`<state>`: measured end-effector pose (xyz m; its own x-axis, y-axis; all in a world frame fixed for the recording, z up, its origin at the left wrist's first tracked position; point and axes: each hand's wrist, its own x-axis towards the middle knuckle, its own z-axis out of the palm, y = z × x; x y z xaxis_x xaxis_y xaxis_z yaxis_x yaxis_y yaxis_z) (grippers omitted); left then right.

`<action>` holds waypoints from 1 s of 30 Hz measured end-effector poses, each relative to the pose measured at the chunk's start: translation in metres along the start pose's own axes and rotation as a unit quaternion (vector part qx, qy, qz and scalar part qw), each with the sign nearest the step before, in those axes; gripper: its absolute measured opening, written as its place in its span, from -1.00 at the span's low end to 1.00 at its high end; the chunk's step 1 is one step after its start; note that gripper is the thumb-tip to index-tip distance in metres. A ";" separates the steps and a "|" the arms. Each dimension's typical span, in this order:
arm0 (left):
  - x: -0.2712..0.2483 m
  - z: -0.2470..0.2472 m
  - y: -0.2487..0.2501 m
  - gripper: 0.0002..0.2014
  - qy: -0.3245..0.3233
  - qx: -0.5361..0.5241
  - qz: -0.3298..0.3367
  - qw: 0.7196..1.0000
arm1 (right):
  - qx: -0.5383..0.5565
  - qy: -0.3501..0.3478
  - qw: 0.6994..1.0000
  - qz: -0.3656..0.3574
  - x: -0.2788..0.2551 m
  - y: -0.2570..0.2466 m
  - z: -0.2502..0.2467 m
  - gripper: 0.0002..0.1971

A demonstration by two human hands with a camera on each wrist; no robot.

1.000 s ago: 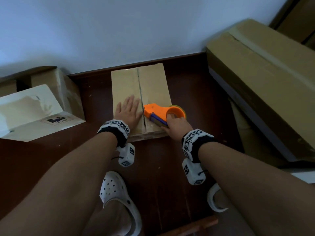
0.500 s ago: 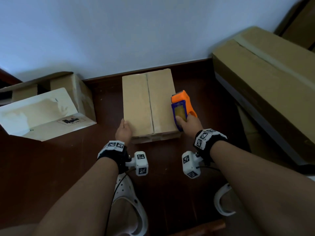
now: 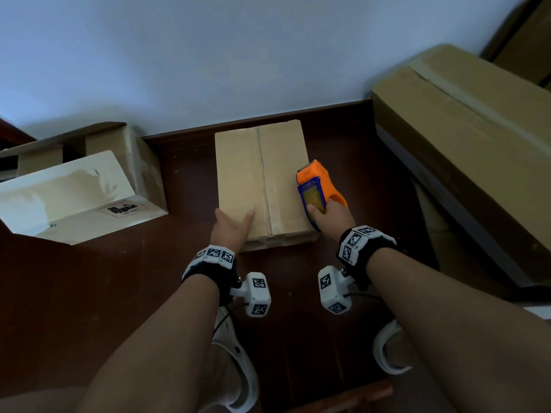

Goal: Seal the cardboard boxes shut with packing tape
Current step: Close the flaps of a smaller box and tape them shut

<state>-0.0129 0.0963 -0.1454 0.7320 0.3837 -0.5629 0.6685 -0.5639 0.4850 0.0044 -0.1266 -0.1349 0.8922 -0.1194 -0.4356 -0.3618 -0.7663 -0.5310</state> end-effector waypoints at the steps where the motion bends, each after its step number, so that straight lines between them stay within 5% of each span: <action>1: -0.005 0.005 0.001 0.11 -0.001 0.014 -0.006 1.000 | -0.021 -0.002 1.000 -0.002 -0.002 0.000 0.000 -0.57; 6: -0.027 0.035 -0.002 0.41 0.042 0.073 -0.043 0.995 | -0.079 -0.018 0.996 -0.031 -0.016 0.005 0.004 -0.64; 20: -0.026 0.040 0.003 0.42 0.040 0.104 -0.091 0.990 | -0.129 -0.033 0.990 -0.054 -0.021 0.004 0.009 -0.68; 24: -0.024 0.042 0.000 0.42 0.051 0.099 -0.080 0.990 | -0.080 0.009 0.992 -0.094 -0.010 -0.012 0.005 -0.70; 27: -0.024 0.041 -0.001 0.41 0.052 0.100 -0.077 0.991 | -0.035 -0.059 0.986 -0.153 0.003 -0.040 0.000 -0.75; 30: -0.022 0.042 -0.002 0.41 0.051 0.097 -0.075 0.991 | -0.117 -0.121 0.969 -0.183 0.018 -0.061 -0.004 -0.67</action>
<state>-0.0357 0.0582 -0.1616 0.6423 0.5403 -0.5436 0.7405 -0.6204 0.2582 0.0433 -0.0844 -0.1070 0.8499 0.3166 -0.4212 0.0627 -0.8545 -0.5157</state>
